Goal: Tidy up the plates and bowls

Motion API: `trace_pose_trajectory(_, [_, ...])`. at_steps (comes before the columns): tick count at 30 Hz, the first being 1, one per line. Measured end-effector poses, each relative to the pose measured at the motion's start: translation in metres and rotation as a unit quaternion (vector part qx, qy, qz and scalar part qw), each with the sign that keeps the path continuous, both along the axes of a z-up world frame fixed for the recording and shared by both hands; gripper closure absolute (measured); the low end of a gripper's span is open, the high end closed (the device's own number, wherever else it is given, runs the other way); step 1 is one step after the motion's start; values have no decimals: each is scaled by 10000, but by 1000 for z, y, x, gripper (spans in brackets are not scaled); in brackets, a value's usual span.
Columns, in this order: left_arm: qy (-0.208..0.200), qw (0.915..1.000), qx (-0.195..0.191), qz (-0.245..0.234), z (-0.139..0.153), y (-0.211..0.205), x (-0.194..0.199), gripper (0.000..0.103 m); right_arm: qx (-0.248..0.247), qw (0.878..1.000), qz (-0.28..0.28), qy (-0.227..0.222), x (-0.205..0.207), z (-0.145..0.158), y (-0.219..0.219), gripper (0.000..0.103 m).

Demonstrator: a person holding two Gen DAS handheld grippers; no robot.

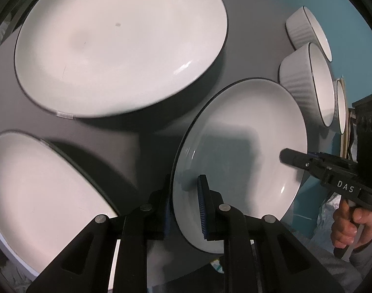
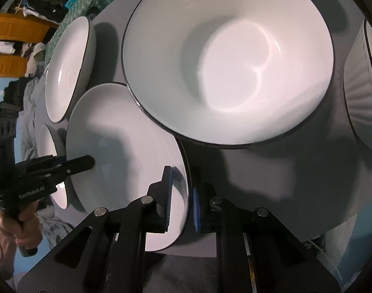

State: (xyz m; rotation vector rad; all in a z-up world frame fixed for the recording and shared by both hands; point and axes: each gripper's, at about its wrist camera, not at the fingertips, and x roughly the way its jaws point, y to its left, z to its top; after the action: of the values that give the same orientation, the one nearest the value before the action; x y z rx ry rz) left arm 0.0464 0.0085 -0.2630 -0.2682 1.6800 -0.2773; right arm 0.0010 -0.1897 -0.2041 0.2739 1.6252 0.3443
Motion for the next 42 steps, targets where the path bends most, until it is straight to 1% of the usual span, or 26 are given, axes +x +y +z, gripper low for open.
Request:
trace_pose_trajectory(5, [49, 9999, 23, 91, 4, 6, -15, 85, 23, 10000, 59, 39, 4, 3, 16, 88])
trace_pose_trajectory(9, [7, 9997, -6, 229, 15, 16, -23, 85, 24, 9998, 199, -1, 5, 11, 25, 88])
trace_pose_trajectory(11, [-38, 9995, -24, 307, 23, 27, -23, 85, 22, 9996, 264, -27, 6, 16, 29, 88])
trace_pose_trajectory(13, [-117, 9992, -28, 391, 32, 36, -22, 85, 13, 9994, 339, -75, 11, 22, 41, 88])
trace_pose_trajectory(16, [-252, 9984, -27, 500, 43, 44, -23, 85, 34, 9991, 401, -155, 18, 29, 47, 88])
trace_pose_trajectory(20, [-401, 9972, 14, 633, 58, 70, -23, 85, 76, 9985, 477, -264, 27, 36, 57, 88])
trace_pose_trajectory(21, [-455, 9967, 34, 677, 60, 63, -23, 85, 82, 9982, 521, -297, 29, 38, 61, 88])
trace_pose_trajectory(25, [-608, 9943, 56, 873, 73, 90, -20, 85, 122, 9966, 679, -459, 35, 46, 78, 88])
trace_pose_trajectory(28, [-692, 9922, 108, 1027, 79, 102, -15, 85, 172, 9952, 810, -526, 43, 49, 93, 89])
trace_pose_trajectory(29, [-711, 9917, 128, 1065, 79, 99, -11, 85, 169, 9946, 871, -543, 47, 49, 97, 89])
trace_pose_trajectory(34, [-789, 9884, 230, 1280, 82, 128, 0, 83, 127, 9910, 1165, -654, 67, 52, 123, 89])
trace_pose_trajectory(41, [-785, 9849, 343, 1503, 76, 137, 23, 83, 163, 9893, 1301, -634, 96, 46, 142, 88])
trace_pose_trajectory(42, [-780, 9846, 363, 1520, 75, 132, 26, 83, 163, 9892, 1316, -627, 100, 46, 143, 88])
